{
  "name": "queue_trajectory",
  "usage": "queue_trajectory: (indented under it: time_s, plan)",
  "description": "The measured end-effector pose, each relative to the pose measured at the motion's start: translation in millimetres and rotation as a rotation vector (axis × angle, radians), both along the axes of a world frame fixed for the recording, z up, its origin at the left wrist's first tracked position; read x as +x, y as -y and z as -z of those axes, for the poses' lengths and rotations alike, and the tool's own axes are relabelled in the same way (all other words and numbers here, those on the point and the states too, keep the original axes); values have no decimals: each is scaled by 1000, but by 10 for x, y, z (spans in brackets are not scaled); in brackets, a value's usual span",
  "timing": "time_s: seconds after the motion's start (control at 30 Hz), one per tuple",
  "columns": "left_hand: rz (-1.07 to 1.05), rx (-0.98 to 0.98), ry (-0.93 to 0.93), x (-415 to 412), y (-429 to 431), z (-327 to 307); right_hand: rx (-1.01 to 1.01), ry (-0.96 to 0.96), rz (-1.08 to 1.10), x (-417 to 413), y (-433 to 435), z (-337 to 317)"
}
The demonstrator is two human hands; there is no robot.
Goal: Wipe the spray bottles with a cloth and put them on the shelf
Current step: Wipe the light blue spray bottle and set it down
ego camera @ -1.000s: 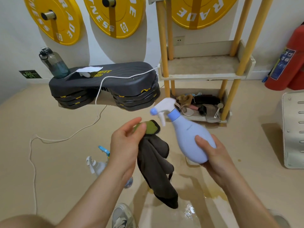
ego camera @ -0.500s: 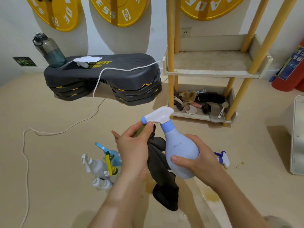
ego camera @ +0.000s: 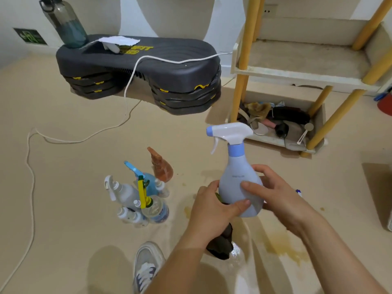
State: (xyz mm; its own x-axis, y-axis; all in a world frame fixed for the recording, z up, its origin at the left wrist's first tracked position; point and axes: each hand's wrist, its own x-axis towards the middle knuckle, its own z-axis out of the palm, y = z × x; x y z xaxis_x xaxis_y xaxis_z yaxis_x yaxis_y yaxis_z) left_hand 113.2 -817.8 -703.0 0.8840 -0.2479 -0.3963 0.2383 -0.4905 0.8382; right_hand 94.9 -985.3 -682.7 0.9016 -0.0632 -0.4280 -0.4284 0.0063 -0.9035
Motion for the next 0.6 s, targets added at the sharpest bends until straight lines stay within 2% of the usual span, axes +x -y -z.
queue_trajectory:
  time_s: [0.1,0.17,0.27,0.37,0.6]
  plan:
    - [8,-28,-41,100,-100,138,-175,-43,-245,169,42,23]
    - [-47,-82,-67,186,-144,214,-301,-20,-258,331,-37,106]
    - [-357,-186,-213,292,-155,368,-428,17,-114,606,-230,360]
    - [-673,-355,-363,403,-175,656,-497,-9,-77,910,-414,686]
    - [-633,-423,-317,627,-238,977,-476,-56,-58,1792,-771,1420]
